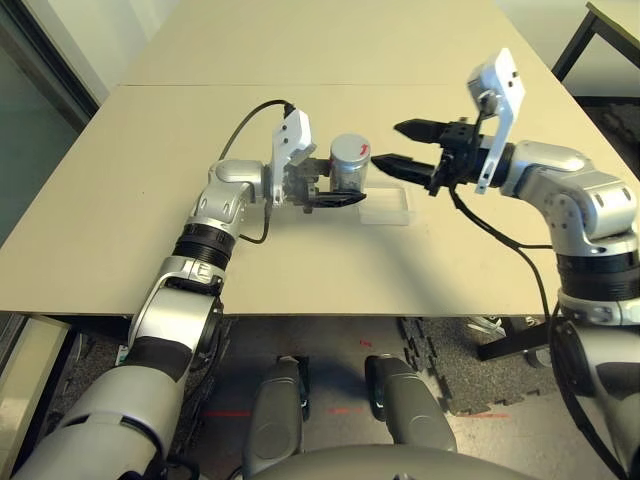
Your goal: Pour the medicine from the bottle into the box.
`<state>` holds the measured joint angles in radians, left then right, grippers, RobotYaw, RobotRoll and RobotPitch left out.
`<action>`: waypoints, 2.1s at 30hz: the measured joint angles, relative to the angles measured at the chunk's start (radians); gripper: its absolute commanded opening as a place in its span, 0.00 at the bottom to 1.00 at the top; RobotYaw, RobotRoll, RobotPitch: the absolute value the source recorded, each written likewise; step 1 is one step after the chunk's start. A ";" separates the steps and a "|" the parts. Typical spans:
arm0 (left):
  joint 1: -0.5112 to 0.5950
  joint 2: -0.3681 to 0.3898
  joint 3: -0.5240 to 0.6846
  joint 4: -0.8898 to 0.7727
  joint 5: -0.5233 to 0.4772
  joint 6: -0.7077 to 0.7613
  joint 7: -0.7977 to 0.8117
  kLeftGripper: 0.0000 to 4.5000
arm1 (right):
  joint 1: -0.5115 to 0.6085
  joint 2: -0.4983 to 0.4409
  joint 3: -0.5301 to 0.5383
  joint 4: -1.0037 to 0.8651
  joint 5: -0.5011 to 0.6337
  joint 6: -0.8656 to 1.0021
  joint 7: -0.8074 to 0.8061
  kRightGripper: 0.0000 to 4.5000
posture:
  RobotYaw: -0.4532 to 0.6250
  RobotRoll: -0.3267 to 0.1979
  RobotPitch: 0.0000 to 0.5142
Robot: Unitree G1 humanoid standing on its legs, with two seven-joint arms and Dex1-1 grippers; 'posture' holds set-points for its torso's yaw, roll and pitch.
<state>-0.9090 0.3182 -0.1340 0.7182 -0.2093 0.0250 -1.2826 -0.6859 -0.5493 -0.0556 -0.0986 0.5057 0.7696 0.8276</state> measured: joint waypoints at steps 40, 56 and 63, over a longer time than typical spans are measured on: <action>-0.026 -0.049 0.006 0.091 0.014 -0.055 0.002 0.56 | -0.125 0.171 0.157 0.111 -0.103 -0.110 -0.054 1.00 | 0.22 0.62 0.25; -0.026 -0.059 0.005 0.090 0.017 -0.039 0.014 0.56 | -0.067 0.117 0.143 0.073 -0.080 -0.121 -0.053 1.00 | 0.22 0.62 0.25; -0.026 -0.059 0.006 0.089 0.016 -0.038 0.017 0.56 | -0.038 0.085 0.121 0.028 -0.054 -0.090 -0.053 1.00 | 0.21 0.62 0.25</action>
<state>-0.9350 0.2596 -0.1282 0.8068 -0.1928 -0.0125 -1.2660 -0.7238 -0.4647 0.0650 -0.0706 0.4516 0.6798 0.7746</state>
